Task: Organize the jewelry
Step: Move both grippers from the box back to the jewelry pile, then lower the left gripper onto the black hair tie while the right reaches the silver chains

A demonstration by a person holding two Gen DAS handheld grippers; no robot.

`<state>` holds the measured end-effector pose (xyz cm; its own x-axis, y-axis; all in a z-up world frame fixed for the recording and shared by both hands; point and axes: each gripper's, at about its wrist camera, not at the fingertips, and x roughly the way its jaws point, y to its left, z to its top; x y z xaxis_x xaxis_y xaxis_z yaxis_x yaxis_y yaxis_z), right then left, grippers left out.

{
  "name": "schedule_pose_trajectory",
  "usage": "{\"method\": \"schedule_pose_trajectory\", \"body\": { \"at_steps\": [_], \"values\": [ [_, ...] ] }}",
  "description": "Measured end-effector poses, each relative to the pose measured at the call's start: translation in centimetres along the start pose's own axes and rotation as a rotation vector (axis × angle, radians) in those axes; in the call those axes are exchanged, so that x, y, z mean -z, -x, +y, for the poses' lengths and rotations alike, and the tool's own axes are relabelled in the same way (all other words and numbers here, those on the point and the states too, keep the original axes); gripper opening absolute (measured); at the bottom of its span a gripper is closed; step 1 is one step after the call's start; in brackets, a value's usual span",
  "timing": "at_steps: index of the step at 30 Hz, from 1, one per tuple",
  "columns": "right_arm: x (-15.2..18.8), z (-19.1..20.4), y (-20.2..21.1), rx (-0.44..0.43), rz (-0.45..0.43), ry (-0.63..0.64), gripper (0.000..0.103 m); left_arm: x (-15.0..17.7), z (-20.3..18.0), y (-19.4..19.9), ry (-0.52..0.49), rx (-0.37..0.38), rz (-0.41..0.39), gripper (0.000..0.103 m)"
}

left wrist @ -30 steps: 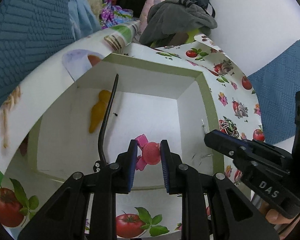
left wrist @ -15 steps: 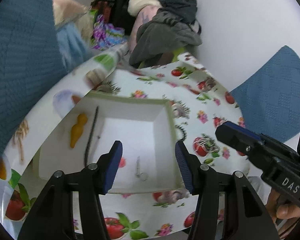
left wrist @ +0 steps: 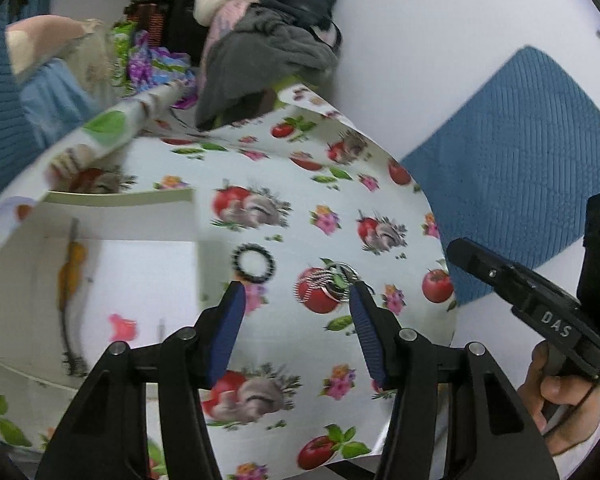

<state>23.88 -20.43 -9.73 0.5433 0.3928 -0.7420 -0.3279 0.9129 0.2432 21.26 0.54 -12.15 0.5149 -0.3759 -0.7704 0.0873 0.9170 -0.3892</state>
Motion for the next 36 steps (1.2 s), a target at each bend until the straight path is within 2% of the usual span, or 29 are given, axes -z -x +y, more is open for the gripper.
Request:
{"method": "schedule_pose_trajectory", "body": {
  "at_steps": [6, 12, 20, 26, 30, 36],
  "values": [
    [2.1, -4.5, -1.3, 0.014, 0.036, -0.041, 0.019, 0.6, -1.8, -3.5, -0.011, -0.001, 0.045, 0.048],
    [3.6, -6.1, -4.2, -0.012, 0.079, -0.048, 0.018, 1.0, -2.0, -7.2, -0.001, -0.03, 0.084, 0.046],
    [5.8, -8.5, -10.5, -0.038, 0.182, -0.074, 0.018, 1.1, -0.7, -12.5, 0.024, -0.083, 0.127, 0.042],
    [6.3, -9.3, -14.0, -0.043, 0.226, -0.063, 0.016, 0.9, 0.1, -15.5, 0.01, -0.134, 0.154, 0.042],
    [6.3, -9.4, -15.1, -0.027, 0.234, -0.054, 0.013, 0.8, 0.9, -16.8, 0.023, -0.145, 0.173, 0.041],
    [6.5, -10.0, -15.5, 0.011, 0.235, -0.044, 0.009, 0.2, 0.0, -17.0, -0.071, -0.207, 0.152, 0.041]
  ]
}}
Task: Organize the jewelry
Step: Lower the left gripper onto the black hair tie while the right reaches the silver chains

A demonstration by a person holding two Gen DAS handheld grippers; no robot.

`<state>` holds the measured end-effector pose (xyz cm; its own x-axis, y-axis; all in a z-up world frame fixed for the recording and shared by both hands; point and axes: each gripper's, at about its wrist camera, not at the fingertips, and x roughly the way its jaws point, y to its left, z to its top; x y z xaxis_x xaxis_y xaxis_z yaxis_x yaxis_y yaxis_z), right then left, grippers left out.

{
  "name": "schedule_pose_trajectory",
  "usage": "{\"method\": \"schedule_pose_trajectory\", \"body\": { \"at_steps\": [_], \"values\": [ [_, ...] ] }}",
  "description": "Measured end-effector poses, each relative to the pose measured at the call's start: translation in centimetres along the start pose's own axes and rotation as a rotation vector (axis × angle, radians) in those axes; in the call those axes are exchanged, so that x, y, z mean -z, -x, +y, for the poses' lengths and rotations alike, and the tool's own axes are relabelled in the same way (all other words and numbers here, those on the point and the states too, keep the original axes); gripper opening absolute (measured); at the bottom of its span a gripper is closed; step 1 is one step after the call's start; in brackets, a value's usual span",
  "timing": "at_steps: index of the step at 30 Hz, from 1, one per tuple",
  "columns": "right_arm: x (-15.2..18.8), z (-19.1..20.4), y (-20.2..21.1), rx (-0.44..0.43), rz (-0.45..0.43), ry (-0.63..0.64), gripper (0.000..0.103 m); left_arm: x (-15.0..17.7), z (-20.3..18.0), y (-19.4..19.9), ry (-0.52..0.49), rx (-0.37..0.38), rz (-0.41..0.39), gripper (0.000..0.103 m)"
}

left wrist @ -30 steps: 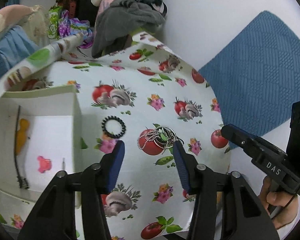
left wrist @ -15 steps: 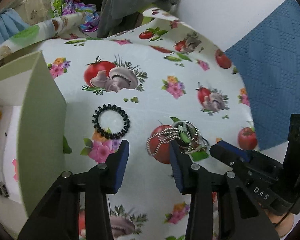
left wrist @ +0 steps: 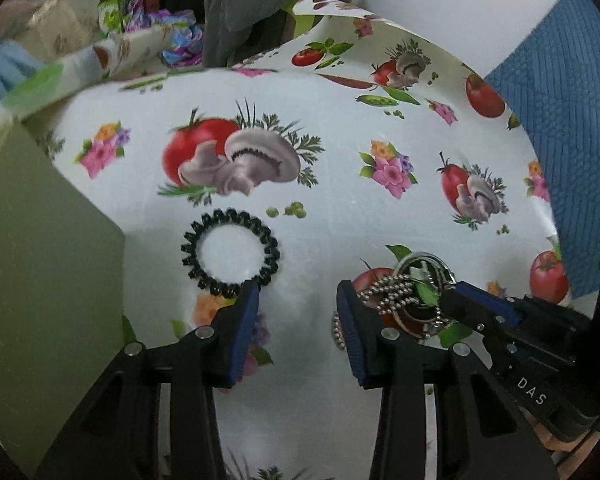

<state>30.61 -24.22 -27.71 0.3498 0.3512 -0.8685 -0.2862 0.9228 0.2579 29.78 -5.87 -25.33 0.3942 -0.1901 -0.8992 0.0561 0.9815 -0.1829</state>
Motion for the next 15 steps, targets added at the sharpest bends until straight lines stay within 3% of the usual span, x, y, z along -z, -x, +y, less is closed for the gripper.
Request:
{"method": "schedule_pose_trajectory", "body": {
  "at_steps": [5, 10, 15],
  "values": [
    [0.1, 0.5, -0.1, 0.015, -0.003, 0.031, 0.008, -0.2, -0.1, 0.7, -0.051, -0.05, -0.024, 0.042],
    [0.1, 0.2, 0.2, -0.009, -0.015, -0.005, 0.005, -0.3, 0.0, 0.9, -0.044, -0.034, -0.039, 0.042],
    [0.0, 0.1, 1.4, -0.027, -0.052, -0.019, 0.006, -0.4, -0.4, 0.1, -0.066, -0.063, -0.041, 0.042]
  ]
}}
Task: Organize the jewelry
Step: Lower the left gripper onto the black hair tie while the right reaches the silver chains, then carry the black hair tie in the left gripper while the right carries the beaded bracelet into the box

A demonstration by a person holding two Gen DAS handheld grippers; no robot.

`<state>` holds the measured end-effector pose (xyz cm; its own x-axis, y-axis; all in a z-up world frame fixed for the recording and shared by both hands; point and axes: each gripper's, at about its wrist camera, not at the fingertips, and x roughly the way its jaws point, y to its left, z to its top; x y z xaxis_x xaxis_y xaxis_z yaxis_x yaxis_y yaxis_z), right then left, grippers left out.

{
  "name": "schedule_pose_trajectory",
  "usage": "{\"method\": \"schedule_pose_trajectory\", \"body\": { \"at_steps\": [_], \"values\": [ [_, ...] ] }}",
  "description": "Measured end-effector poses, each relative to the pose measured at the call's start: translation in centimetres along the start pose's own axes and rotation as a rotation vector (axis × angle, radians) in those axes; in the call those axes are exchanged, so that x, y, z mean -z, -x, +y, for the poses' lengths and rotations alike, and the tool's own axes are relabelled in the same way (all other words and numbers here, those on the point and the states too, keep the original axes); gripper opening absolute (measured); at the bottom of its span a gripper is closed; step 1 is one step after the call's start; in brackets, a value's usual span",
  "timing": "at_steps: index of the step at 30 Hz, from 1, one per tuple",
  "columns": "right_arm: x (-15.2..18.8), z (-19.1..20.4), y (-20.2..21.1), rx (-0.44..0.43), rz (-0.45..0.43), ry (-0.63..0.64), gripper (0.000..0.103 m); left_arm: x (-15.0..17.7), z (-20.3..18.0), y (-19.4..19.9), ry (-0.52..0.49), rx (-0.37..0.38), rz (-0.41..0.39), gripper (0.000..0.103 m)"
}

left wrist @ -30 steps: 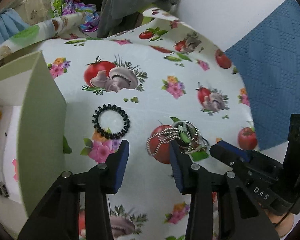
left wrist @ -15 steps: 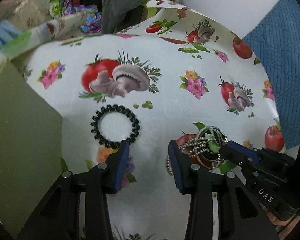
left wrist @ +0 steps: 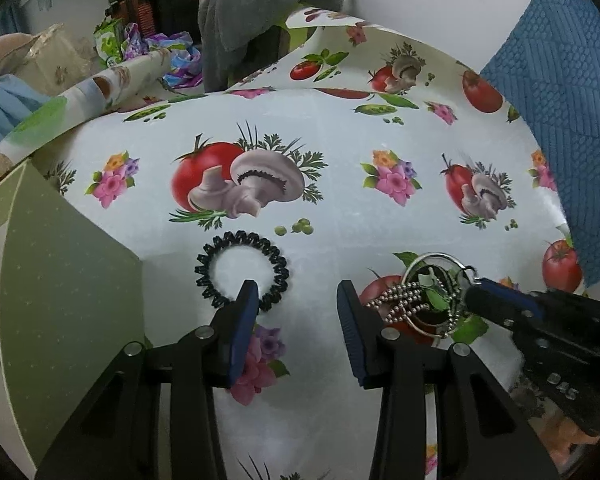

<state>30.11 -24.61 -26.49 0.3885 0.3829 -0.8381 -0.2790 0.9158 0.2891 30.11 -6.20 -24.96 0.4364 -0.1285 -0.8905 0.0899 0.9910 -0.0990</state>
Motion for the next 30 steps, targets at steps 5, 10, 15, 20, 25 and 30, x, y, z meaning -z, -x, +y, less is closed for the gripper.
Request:
{"method": "schedule_pose_trajectory", "body": {
  "at_steps": [5, 10, 15, 20, 25, 30],
  "values": [
    [-0.2, -0.9, 0.9, -0.054, -0.025, -0.063, 0.006, 0.0, -0.3, -1.5, -0.036, -0.056, 0.013, 0.022],
    [-0.2, -1.4, 1.1, -0.113, -0.022, -0.107, 0.006, -0.1, -0.3, -1.8, -0.041, -0.063, 0.008, 0.009],
    [-0.7, -0.8, 2.2, -0.105, -0.05, -0.107, 0.006, -0.5, 0.1, -0.4, 0.012, 0.005, 0.008, 0.009],
    [-1.2, 0.1, 4.3, -0.082, -0.107, -0.104, 0.006, -1.0, 0.3, 3.1, 0.08, 0.101, -0.016, 0.008],
    [-1.6, 1.6, 6.0, -0.068, -0.131, -0.08, 0.005, -1.3, -0.2, 7.0, 0.093, 0.161, -0.057, 0.008],
    [-2.4, 3.4, 8.5, -0.04, -0.156, -0.051, 0.006, -1.5, 0.2, 10.1, 0.112, 0.195, -0.08, 0.008]
  ]
}}
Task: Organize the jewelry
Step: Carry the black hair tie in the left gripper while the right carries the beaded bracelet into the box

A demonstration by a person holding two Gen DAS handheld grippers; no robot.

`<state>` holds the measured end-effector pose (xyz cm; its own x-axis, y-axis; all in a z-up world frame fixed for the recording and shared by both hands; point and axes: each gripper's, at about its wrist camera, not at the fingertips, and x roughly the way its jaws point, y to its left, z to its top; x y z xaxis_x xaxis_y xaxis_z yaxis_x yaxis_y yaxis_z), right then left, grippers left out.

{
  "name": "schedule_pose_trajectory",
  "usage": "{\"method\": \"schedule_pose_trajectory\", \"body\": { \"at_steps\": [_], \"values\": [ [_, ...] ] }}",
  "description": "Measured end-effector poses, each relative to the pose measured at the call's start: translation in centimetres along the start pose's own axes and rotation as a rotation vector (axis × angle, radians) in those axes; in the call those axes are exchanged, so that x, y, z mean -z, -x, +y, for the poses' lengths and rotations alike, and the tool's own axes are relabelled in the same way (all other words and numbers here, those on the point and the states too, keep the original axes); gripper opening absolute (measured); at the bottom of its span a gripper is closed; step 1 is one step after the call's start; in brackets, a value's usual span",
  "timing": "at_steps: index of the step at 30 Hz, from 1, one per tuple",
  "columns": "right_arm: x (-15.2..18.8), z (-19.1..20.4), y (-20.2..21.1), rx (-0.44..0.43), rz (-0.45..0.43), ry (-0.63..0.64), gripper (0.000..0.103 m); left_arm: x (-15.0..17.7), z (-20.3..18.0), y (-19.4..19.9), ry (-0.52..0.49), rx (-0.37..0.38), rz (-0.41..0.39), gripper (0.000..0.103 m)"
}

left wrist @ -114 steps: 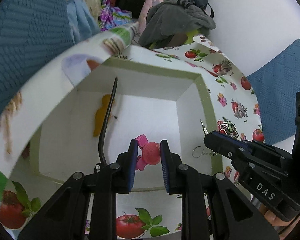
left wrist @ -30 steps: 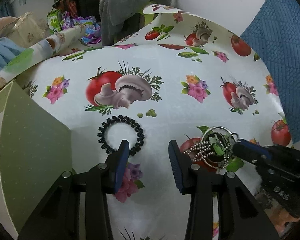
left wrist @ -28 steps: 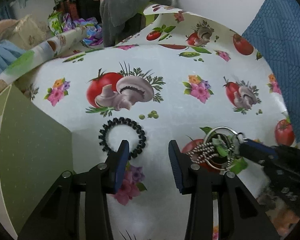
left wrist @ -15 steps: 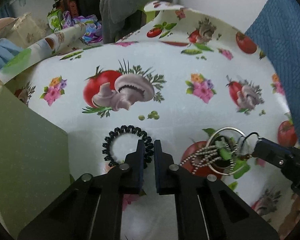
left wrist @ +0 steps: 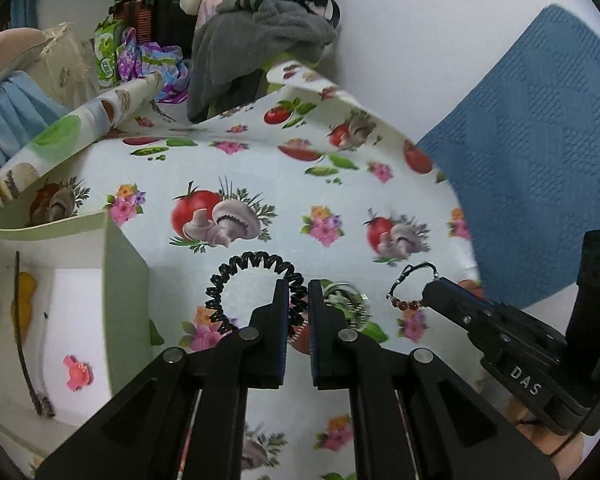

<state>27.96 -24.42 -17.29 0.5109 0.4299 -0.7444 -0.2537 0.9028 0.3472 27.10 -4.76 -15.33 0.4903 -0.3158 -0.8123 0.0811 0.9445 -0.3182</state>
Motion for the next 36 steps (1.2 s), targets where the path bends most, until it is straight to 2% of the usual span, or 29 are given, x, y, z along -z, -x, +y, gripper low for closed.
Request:
{"method": "schedule_pose_trajectory", "body": {
  "at_steps": [8, 14, 19, 27, 32, 36],
  "values": [
    [-2.4, 3.3, 4.7, 0.016, -0.044, 0.026, 0.006, -0.8, -0.4, 5.6, -0.004, 0.025, -0.037, 0.009],
    [-4.3, 7.1, 8.3, 0.021, -0.083, 0.073, 0.006, -2.3, -0.3, 9.8, -0.021, 0.04, -0.081, 0.009],
    [-5.8, 10.6, 9.8, 0.005, -0.116, 0.11, 0.006, -3.0, 1.0, 12.7, -0.032, 0.031, -0.111, 0.009],
    [-6.0, 16.3, 9.0, -0.048, -0.119, 0.18, 0.006, -2.3, 5.5, 15.4, 0.004, -0.011, -0.144, 0.009],
    [-4.1, 19.6, 6.1, -0.105, -0.068, 0.209, 0.006, -0.8, 9.2, 15.4, 0.038, -0.045, -0.128, 0.009],
    [-2.2, 21.8, 3.6, -0.118, -0.022, 0.235, 0.006, 1.2, 12.4, 14.6, 0.074, -0.067, -0.098, 0.009]
  ]
}}
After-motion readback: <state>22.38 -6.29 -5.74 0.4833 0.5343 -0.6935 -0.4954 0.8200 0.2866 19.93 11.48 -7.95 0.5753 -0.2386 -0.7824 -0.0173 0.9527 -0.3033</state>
